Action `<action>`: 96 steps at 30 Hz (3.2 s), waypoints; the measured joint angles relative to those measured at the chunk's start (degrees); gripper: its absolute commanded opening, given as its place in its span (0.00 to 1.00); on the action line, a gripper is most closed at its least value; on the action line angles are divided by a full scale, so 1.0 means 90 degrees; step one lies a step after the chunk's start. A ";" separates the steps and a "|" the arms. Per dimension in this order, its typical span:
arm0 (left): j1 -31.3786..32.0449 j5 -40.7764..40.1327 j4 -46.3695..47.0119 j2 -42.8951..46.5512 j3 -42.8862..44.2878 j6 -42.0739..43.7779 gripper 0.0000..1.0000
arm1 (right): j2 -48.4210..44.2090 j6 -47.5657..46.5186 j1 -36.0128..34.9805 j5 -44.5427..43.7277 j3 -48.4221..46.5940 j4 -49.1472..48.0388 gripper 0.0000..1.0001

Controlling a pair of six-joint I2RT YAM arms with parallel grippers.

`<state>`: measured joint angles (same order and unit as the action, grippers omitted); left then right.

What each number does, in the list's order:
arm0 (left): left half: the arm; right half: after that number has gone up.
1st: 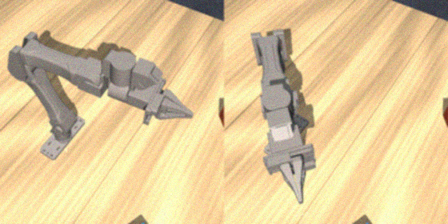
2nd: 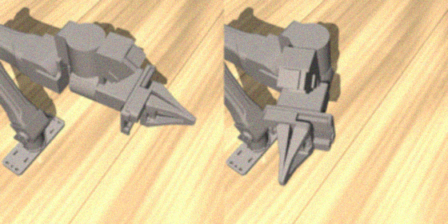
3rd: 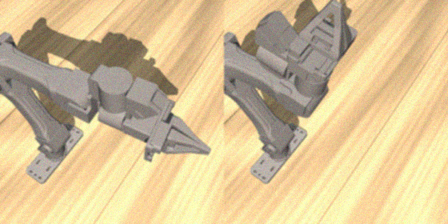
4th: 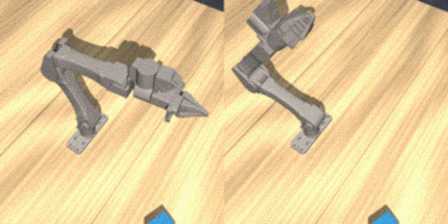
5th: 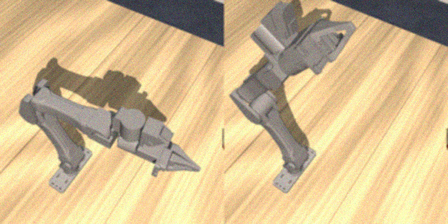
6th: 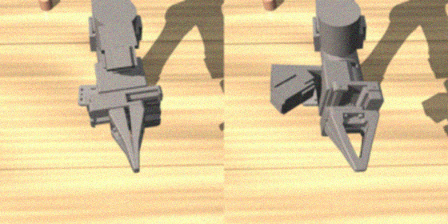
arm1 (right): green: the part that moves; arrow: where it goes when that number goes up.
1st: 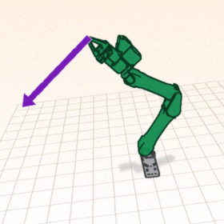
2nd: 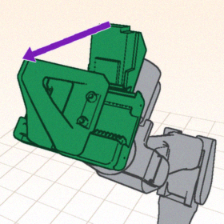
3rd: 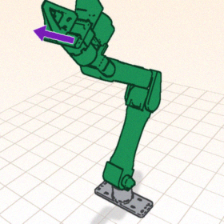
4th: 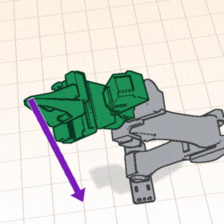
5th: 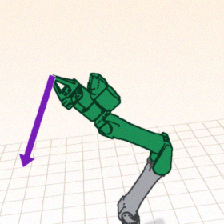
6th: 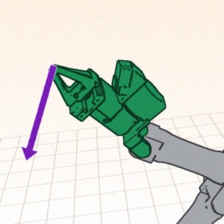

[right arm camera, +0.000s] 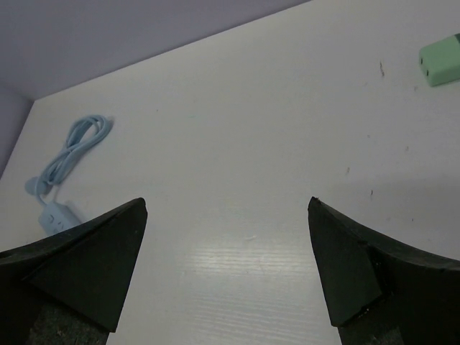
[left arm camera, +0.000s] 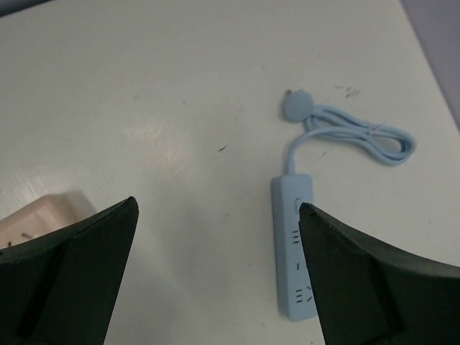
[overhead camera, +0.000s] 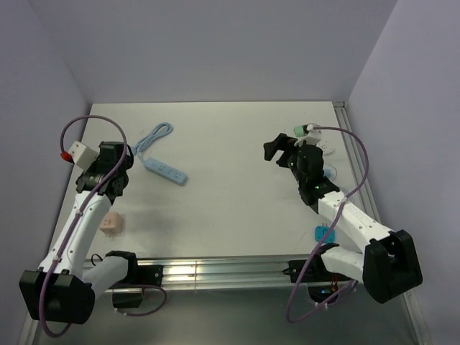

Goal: Insert the plug

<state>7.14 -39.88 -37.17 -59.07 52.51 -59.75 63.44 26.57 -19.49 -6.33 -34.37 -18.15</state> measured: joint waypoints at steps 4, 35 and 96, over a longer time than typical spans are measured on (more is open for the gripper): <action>-0.0134 0.0160 -0.0716 -0.0160 0.0022 -0.0406 0.98 | 0.0333 0.0294 0.0002 -0.0080 -0.0325 0.0386 1.00; -0.2120 0.0704 -0.2030 -0.3065 -0.0044 -0.1991 0.89 | -0.0109 0.0600 0.0117 0.0206 -0.0274 0.0255 1.00; 0.1766 0.1887 -0.2142 -0.2684 0.0146 0.0029 0.86 | 0.0274 0.0610 0.0114 0.0522 -0.0272 0.0211 0.98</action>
<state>23.03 -22.90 -56.45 -83.22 53.82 -59.48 65.91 32.05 -18.46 -1.63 -36.82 -16.25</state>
